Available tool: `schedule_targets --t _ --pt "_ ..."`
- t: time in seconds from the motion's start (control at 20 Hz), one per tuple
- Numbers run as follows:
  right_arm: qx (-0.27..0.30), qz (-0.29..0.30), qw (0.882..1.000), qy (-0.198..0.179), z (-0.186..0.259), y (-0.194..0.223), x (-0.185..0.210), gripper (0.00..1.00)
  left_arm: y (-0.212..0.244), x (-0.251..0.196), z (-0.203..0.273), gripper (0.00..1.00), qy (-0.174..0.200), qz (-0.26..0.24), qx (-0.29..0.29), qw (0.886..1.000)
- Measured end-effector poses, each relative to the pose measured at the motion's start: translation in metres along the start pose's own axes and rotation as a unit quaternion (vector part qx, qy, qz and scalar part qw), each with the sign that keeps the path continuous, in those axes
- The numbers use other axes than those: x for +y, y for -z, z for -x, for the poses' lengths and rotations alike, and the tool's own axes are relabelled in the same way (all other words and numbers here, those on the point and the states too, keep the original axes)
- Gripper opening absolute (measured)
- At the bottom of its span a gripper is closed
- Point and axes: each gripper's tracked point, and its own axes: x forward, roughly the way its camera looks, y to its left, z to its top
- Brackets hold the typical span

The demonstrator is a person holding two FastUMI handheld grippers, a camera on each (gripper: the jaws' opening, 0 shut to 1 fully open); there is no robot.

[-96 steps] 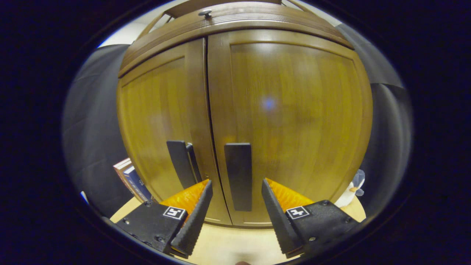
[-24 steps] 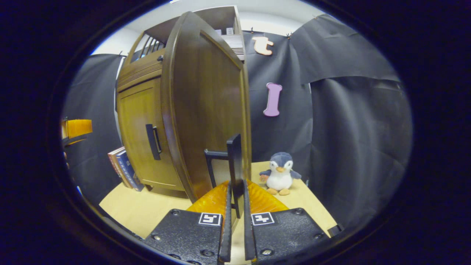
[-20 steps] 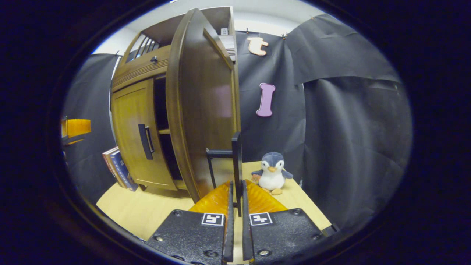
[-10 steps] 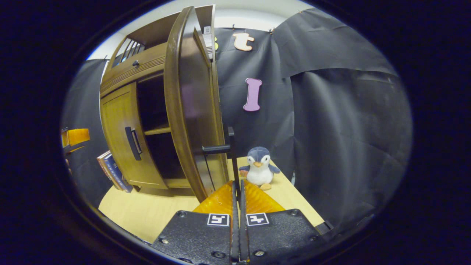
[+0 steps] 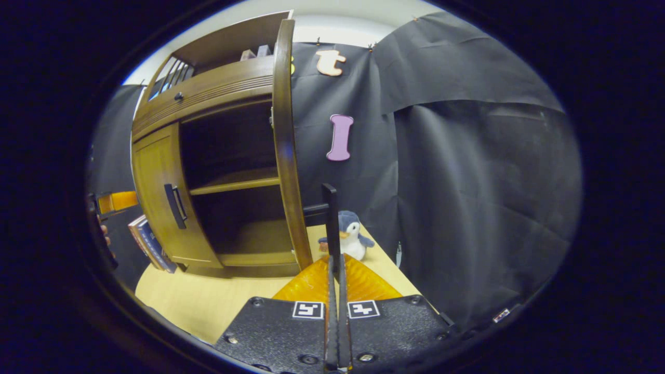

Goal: Open the right door of the double-door shoe cabinet with the right hand, and open the left door with the left hand.

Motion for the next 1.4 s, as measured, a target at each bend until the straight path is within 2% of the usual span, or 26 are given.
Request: schedule_targets --t 0.1,0.15,0.2,0.25,0.4,0.5,0.55,0.6,0.65,0.7,0.75,0.8,0.9,0.95,1.0,1.05,1.2,1.25,1.3,1.4 --pt "-0.009 -0.007 1.0 0.007 0.001 -0.005 0.0 0.0 0.005 0.004 -0.02 0.95 0.001 -0.006 0.002 1.0" --pt "-0.014 -0.007 1.0 0.012 0.001 -0.005 -0.002 0.04 0.009 0.006 -0.029 0.95 0.0 -0.01 0.007 1.0" --pt "-0.016 -0.004 1.0 0.019 0.003 -0.006 -0.004 0.0 0.012 0.008 -0.039 0.95 -0.002 -0.016 0.009 1.0" --pt "-0.018 -0.001 1.0 0.021 0.005 -0.006 -0.005 0.06 0.013 0.009 -0.047 0.95 -0.004 -0.026 0.007 1.0" --pt "-0.027 0.007 0.999 0.024 0.014 -0.013 -0.008 0.12 0.022 0.005 -0.075 0.95 0.004 -0.035 0.011 0.999" --pt "-0.029 0.014 0.999 0.028 0.027 -0.013 -0.01 0.23 0.023 0.009 -0.093 0.94 -0.003 -0.049 0.018 0.999" --pt "-0.027 0.015 0.999 0.032 0.031 -0.013 -0.012 0.33 0.026 0.012 -0.104 0.94 -0.007 -0.057 0.026 0.998" --pt "-0.028 0.013 0.999 0.036 0.035 -0.015 -0.014 0.36 0.031 0.014 -0.113 0.94 -0.008 -0.06 0.036 0.997" --pt "-0.03 0.011 0.999 0.039 0.038 -0.017 -0.015 0.43 0.037 0.016 -0.122 1.0 -0.007 -0.061 0.045 0.997" --pt "-0.033 0.009 0.999 0.042 0.042 -0.019 -0.017 0.43 0.044 0.019 -0.132 1.0 -0.006 -0.061 0.055 0.997" --pt "-0.035 0.008 0.998 0.046 0.046 -0.02 -0.019 0.46 0.05 0.023 -0.138 0.84 -0.01 -0.06 0.066 0.996" --pt "-0.037 0.007 0.998 0.05 0.05 -0.022 -0.021 0.49 0.053 0.028 -0.144 0.94 -0.014 -0.06 0.071 0.996" --pt "-0.041 0.01 0.998 0.056 0.056 -0.025 -0.025 0.52 0.053 0.031 -0.149 0.91 -0.01 -0.057 0.066 0.996" --pt "-0.043 0.011 0.997 0.059 0.058 -0.026 -0.025 0.54 0.052 0.03 -0.154 0.96 -0.008 -0.058 0.062 0.996" --pt "-0.045 0.013 0.997 0.061 0.06 -0.026 -0.025 0.54 0.052 0.03 -0.153 0.75 -0.009 -0.056 0.063 0.996" --pt "-0.046 0.013 0.997 0.061 0.062 -0.027 -0.025 0.54 0.052 0.029 -0.152 0.82 -0.008 -0.058 0.06 0.996" --pt "-0.042 0.015 0.997 0.06 0.063 -0.025 -0.022 0.54 0.051 0.022 -0.151 0.78 0.005 -0.052 0.058 0.997" --pt "-0.041 0.016 0.997 0.057 0.062 -0.024 -0.021 0.54 0.051 0.017 -0.15 0.59 0.011 -0.051 0.057 0.997" --pt "-0.04 0.02 0.998 0.055 0.063 -0.024 -0.019 0.55 0.052 0.011 -0.153 0.53 0.023 -0.052 0.055 0.997" --pt "-0.04 0.027 0.998 0.051 0.063 -0.025 -0.016 0.54 0.053 0.007 -0.156 0.4 0.023 -0.073 0.05 0.996"
